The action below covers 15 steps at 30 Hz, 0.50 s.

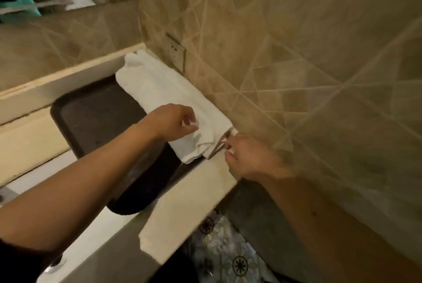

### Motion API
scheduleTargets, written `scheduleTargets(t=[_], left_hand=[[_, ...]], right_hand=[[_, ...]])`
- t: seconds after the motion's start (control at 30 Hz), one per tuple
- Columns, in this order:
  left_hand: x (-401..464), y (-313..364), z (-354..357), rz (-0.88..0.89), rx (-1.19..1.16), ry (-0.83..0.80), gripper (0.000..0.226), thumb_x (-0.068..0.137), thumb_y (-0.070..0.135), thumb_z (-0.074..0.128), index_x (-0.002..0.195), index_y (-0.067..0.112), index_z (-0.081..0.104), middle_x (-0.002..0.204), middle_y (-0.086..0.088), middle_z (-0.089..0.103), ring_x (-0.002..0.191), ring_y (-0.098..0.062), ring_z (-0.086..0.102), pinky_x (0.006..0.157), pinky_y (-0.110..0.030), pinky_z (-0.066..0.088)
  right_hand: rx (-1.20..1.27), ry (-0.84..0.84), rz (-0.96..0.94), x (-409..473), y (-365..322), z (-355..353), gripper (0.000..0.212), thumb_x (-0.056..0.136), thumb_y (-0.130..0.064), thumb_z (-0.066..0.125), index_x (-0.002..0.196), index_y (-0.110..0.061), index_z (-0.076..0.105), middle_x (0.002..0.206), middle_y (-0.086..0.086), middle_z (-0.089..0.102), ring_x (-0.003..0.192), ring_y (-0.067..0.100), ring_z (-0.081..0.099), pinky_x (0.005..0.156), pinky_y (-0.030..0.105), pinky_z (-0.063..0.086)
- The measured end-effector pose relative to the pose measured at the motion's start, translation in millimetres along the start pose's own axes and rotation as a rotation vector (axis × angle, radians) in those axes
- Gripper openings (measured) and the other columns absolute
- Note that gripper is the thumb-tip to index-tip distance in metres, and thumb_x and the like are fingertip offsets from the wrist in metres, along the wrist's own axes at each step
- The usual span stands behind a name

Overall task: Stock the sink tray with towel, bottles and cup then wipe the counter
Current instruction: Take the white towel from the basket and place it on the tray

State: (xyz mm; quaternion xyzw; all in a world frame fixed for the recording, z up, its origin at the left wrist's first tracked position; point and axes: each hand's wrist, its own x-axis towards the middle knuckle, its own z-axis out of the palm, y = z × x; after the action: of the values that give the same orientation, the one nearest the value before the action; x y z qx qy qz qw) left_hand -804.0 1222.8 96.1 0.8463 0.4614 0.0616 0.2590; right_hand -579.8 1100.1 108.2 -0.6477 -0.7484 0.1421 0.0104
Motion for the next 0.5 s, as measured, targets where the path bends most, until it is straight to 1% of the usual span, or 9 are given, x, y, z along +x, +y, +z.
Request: scheduleTargets(t=[0.1,0.17,0.23,0.3,0.37,0.43,0.5], left_hand=[[-20.7,62.1,24.6,0.151,0.07,-0.096,0.025,0.091,0.047,0.063,0.105,0.027,0.067,0.095,0.009,0.07,0.078,-0.009,0.062,0.073,-0.03,0.048],[-35.9,112.2,42.0,0.253,0.112,-0.138,0.022,0.093,0.046,0.062,0.104,0.027,0.066,0.093,0.009,0.068,0.076,-0.008,0.059,0.07,-0.028,0.045],[-55.8,162.4,63.1,0.339,0.127,-0.16,0.018,0.092,0.043,0.063,0.1,0.027,0.067,0.09,0.009,0.068,0.074,-0.008,0.06,0.067,-0.027,0.043],[-80.2,213.6,84.7,0.426,0.154,-0.176,0.013,0.09,0.04,0.065,0.095,0.029,0.067,0.086,0.009,0.069,0.076,-0.012,0.063,0.067,-0.027,0.044],[-111.0,268.3,107.7,0.511,0.178,-0.207,0.01,0.089,0.039,0.066,0.092,0.03,0.066,0.083,0.009,0.067,0.078,-0.015,0.065,0.068,-0.028,0.047],[-146.7,322.5,134.6,0.585,0.186,-0.254,0.013,0.09,0.039,0.066,0.093,0.026,0.067,0.085,0.005,0.069,0.079,-0.017,0.065,0.072,-0.034,0.052],[-185.1,374.8,163.8,0.687,0.219,-0.281,0.014,0.09,0.039,0.066,0.091,0.025,0.067,0.083,0.006,0.069,0.078,-0.017,0.065,0.071,-0.036,0.053]], right_hand=[[0.054,0.066,0.167,-64.7,18.2,-14.1,0.022,0.096,-0.031,0.055,0.102,-0.015,0.068,0.099,0.007,0.068,0.086,0.025,0.064,0.076,0.037,0.054],[0.098,0.114,0.264,-116.4,33.0,-17.8,0.018,0.096,-0.031,0.055,0.094,-0.018,0.067,0.093,0.006,0.07,0.082,0.024,0.065,0.07,0.032,0.051],[0.143,0.12,0.371,-175.6,46.4,-19.3,0.019,0.097,-0.031,0.054,0.094,-0.017,0.067,0.093,0.007,0.071,0.085,0.026,0.066,0.07,0.031,0.051],[0.159,0.146,0.463,-241.0,56.3,-19.6,0.022,0.097,-0.033,0.054,0.097,-0.015,0.068,0.096,0.01,0.072,0.089,0.029,0.067,0.077,0.038,0.055],[0.167,0.181,0.555,-314.1,61.8,-17.1,0.023,0.096,-0.035,0.054,0.097,-0.016,0.068,0.098,0.01,0.071,0.091,0.03,0.067,0.078,0.039,0.055],[0.191,0.216,0.65,-390.5,61.6,-10.6,0.022,0.097,-0.038,0.052,0.094,-0.02,0.064,0.095,0.008,0.069,0.087,0.028,0.066,0.074,0.038,0.054],[0.204,0.264,0.754,-468.8,56.4,-2.0,0.02,0.097,-0.04,0.052,0.087,-0.024,0.061,0.086,0.001,0.066,0.078,0.021,0.063,0.064,0.033,0.048]])
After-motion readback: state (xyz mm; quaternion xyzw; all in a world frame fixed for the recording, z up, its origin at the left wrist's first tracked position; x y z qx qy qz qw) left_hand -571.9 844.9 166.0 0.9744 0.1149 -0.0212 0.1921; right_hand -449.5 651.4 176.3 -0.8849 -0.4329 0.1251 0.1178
